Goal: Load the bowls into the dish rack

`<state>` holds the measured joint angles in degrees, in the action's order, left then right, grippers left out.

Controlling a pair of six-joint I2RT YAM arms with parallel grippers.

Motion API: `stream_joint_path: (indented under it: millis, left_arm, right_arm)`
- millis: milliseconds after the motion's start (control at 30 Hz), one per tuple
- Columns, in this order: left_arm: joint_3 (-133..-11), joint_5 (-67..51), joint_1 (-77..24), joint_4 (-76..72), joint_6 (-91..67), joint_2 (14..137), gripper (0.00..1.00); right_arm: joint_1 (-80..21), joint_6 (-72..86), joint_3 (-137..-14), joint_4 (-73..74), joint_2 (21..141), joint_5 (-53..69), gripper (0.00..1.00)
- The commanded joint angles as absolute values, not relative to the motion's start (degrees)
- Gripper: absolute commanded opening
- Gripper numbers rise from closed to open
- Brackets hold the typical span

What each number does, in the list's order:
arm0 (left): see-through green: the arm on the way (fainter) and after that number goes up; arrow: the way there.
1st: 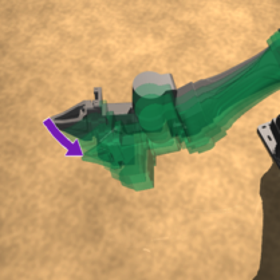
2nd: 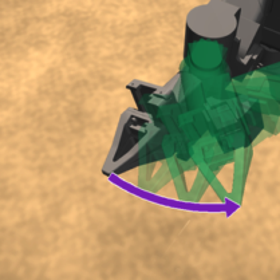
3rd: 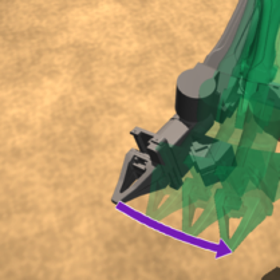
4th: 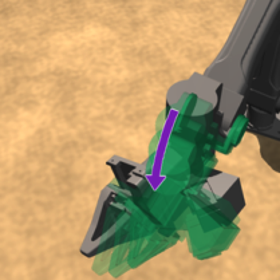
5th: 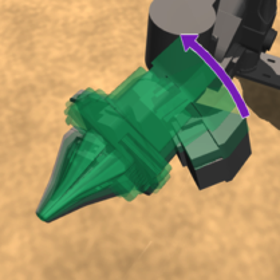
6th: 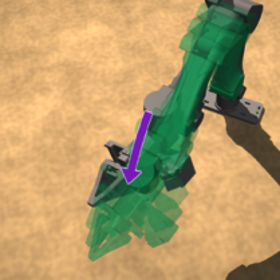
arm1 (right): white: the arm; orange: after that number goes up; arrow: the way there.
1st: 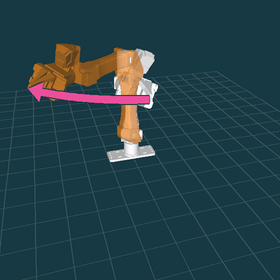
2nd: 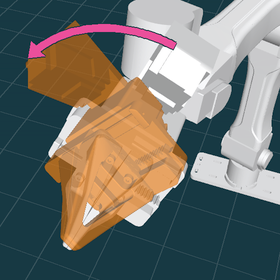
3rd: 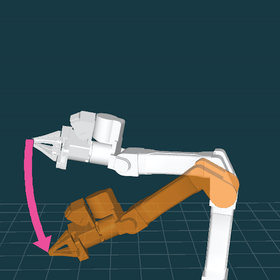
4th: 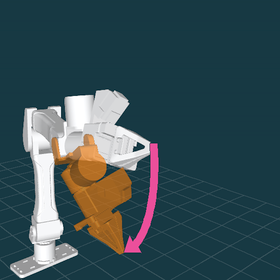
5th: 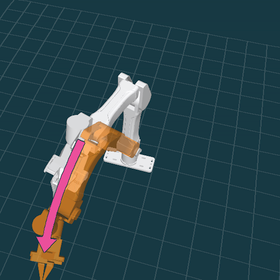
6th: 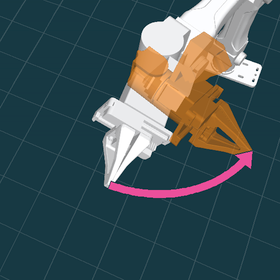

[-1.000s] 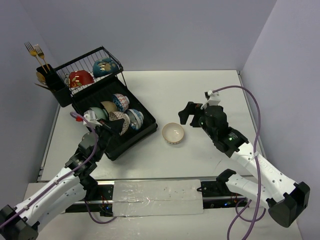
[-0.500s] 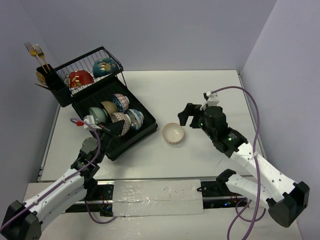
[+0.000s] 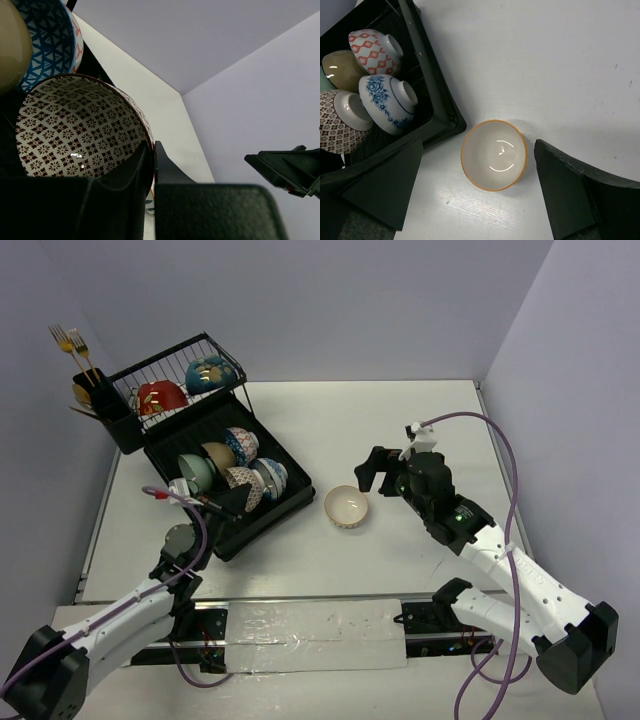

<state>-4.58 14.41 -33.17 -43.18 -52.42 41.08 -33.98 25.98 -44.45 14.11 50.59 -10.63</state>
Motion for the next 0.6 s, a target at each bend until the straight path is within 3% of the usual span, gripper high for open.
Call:
stream_joint_path:
  millis: [0,567]
  left_arm:
    - [-4.40,13.54,-32.87,-57.81,-52.21,41.83,0.00]
    - [-2.72,14.33,-32.78,-73.65,-51.60,53.26,0.00]
  right_arm:
    - [-33.75,25.31,-43.77,11.69,50.80,-10.11,1.00]
    - [-33.84,24.61,-45.00,11.87,52.12,-8.97,0.99]
